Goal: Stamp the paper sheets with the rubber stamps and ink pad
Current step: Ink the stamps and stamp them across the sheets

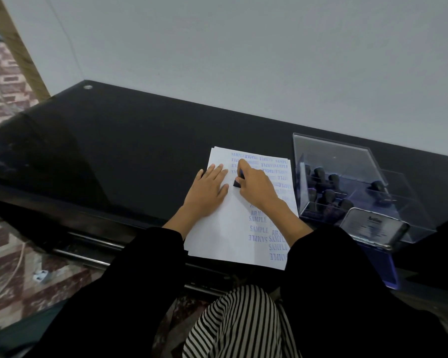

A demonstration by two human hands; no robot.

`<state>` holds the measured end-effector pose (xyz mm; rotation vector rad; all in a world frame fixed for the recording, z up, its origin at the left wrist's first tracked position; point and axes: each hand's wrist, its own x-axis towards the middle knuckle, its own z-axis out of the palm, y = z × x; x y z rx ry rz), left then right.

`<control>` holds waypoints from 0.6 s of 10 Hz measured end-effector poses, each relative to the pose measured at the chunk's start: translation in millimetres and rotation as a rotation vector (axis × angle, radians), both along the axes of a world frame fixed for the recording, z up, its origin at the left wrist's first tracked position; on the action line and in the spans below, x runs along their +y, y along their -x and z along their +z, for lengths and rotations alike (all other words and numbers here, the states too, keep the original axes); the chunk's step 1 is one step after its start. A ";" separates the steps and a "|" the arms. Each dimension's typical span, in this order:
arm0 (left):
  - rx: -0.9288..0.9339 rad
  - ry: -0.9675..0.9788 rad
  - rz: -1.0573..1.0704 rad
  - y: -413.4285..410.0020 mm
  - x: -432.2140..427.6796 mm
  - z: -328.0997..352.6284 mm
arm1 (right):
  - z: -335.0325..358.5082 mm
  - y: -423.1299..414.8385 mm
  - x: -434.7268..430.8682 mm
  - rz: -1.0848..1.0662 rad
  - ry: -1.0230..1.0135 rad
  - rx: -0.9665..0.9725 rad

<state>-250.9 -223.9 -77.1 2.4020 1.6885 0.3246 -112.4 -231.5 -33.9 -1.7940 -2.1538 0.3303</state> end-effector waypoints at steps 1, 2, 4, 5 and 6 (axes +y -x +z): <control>0.006 -0.004 -0.002 0.0 0.3 0.0 | 2.4 -1.2 4.0 0.004 0.030 0.019; -0.002 -0.005 -0.002 0.3 0.3 0.4 | 2.8 -2.3 7.8 0.005 0.056 0.038; -0.016 -0.014 0.002 0.5 0.6 -1.0 | 4.0 -3.7 8.7 0.011 0.085 0.041; -0.015 -0.014 0.005 0.2 0.8 -1.3 | 0.9 -3.1 4.1 0.015 0.042 0.033; -0.019 -0.012 0.006 0.2 0.9 -1.3 | -1.8 -2.5 1.9 0.024 0.006 0.013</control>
